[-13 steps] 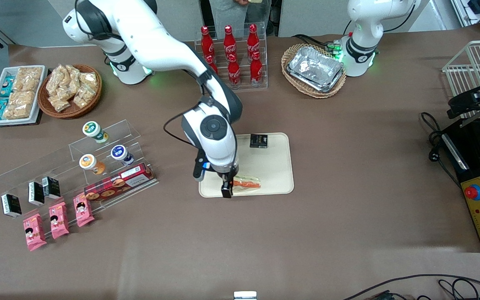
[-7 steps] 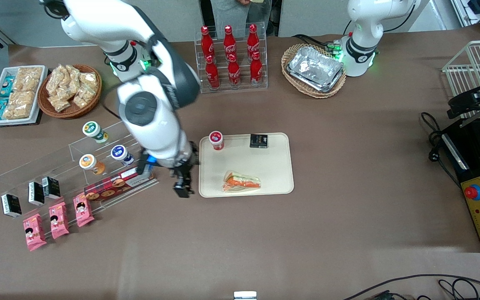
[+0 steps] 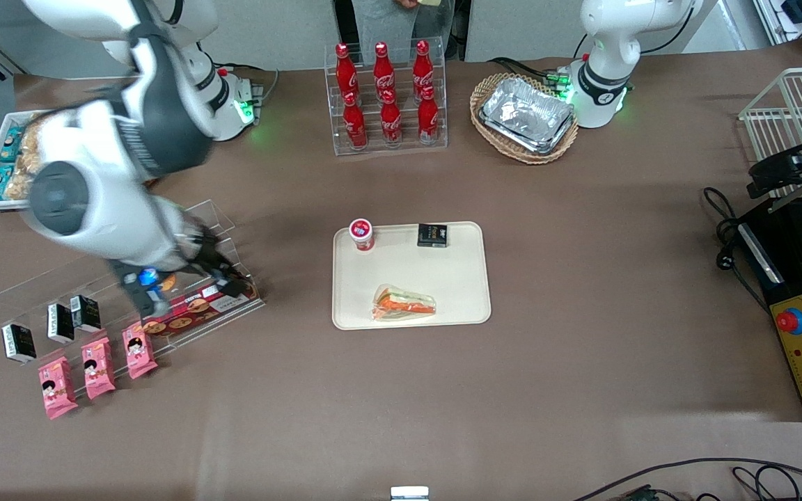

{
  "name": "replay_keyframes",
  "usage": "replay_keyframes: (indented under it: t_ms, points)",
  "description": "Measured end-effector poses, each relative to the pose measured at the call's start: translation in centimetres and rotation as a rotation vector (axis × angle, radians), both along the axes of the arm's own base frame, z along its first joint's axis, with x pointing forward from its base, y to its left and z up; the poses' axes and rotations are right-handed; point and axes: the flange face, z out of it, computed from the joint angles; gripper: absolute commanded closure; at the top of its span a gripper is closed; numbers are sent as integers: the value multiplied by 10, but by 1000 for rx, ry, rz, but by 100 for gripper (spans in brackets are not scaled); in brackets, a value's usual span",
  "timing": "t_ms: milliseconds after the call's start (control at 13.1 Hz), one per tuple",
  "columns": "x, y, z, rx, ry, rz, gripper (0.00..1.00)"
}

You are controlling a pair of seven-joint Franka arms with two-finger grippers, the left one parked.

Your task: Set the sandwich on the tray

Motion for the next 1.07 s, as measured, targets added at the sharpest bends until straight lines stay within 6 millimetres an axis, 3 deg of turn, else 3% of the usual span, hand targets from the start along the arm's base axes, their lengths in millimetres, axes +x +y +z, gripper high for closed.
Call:
replay_keyframes:
  t_ms: [229,688,841,1071]
  points:
    - [0,-82,18,76,27,269,0]
    - [-3,-184,49,149,-80,700,0]
    - [-14,-204,63,78,-100,792,0]
    - [-40,-200,74,28,-140,859,0]
